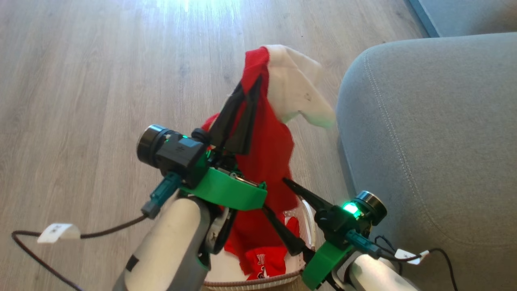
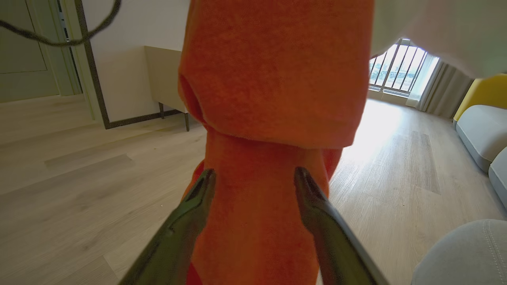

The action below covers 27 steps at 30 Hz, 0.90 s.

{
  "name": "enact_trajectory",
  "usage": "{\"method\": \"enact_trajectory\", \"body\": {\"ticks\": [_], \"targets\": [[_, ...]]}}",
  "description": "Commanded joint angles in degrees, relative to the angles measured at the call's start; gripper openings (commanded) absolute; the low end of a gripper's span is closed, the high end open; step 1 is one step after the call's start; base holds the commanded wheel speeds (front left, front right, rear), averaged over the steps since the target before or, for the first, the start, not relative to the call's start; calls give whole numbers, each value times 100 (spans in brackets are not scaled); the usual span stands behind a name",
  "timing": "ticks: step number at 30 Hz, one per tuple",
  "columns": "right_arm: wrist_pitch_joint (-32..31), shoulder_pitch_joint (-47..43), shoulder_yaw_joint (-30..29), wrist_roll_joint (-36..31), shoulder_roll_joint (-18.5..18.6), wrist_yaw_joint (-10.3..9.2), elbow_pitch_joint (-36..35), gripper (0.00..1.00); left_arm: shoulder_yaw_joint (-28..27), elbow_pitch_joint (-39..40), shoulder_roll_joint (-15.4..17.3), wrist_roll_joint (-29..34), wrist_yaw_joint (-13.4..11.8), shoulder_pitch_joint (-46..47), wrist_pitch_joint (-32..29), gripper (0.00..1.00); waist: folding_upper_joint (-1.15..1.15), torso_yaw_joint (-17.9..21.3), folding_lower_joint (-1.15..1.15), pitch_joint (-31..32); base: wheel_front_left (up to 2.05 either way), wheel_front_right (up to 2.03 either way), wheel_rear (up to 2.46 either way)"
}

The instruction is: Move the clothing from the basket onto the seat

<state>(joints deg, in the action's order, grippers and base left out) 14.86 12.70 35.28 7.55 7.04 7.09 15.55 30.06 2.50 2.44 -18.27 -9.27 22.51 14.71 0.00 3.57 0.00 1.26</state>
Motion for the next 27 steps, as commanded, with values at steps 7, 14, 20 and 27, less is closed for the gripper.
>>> {"method": "enact_trajectory", "body": {"ticks": [7,14,20,27], "targets": [[14,411,30,-73,-258,40,227,100,209,270,43,-134,-190,468,29,0,0,-101,0,28,0,0,0],[14,451,-333,-303,-373,40,380,100,459,227,43,-192,-266,484,29,0,0,-152,0,35,0,0,0],[14,509,-578,-359,-411,40,422,100,753,98,43,-344,-224,440,29,0,0,-225,0,39,0,0,0],[14,565,-739,39,-414,40,421,100,1010,16,43,-431,-198,419,29,0,0,-354,0,52,0,0,0]]}}
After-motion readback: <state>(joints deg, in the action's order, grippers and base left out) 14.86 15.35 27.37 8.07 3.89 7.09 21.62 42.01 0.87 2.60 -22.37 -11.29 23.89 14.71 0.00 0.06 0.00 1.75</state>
